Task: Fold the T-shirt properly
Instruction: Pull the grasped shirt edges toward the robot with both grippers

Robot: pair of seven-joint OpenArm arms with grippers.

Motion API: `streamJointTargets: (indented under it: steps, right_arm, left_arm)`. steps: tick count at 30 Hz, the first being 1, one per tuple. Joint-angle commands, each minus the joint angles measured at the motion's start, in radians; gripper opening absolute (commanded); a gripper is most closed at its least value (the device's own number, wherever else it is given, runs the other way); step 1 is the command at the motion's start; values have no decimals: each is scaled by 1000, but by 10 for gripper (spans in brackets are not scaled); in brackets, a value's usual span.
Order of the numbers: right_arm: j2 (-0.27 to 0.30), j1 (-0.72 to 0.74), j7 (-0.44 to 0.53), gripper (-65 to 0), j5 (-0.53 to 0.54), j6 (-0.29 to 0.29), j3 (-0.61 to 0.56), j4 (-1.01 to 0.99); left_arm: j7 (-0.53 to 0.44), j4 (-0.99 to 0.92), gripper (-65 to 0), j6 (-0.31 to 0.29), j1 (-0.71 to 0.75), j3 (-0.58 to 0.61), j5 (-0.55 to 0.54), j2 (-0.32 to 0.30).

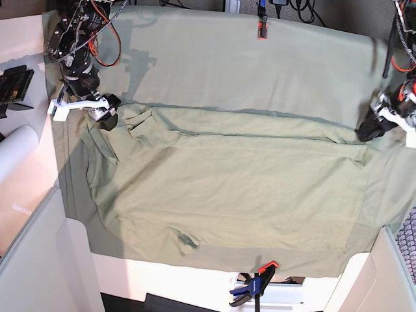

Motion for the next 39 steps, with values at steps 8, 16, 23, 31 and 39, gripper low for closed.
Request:
streamJointTargets:
  steps: [8,16,23,31,39]
  right_arm:
    - [5,8,-4,-204,6,5,-3,10]
    - [5,20,45,-352,-16,5,-6,10]
    - [6,41,26,-650,-24,38,-5,10]
    - [29,-15,-80,-650,91,50,2,105]
    - [42,-153,-129,-650,117,53,3,338]
  left_arm:
    - [-35,-74,-270,52,-82,15,77,29]
    - [-106,-86,-551,50,-106,92,167,37]
    - [-76,-85,-650,-37,-106,93,176,32]
    - [19,12,-650,-37,-66,93,68,-53]
    - [68,240,-650,-37,84,93,3,-171]
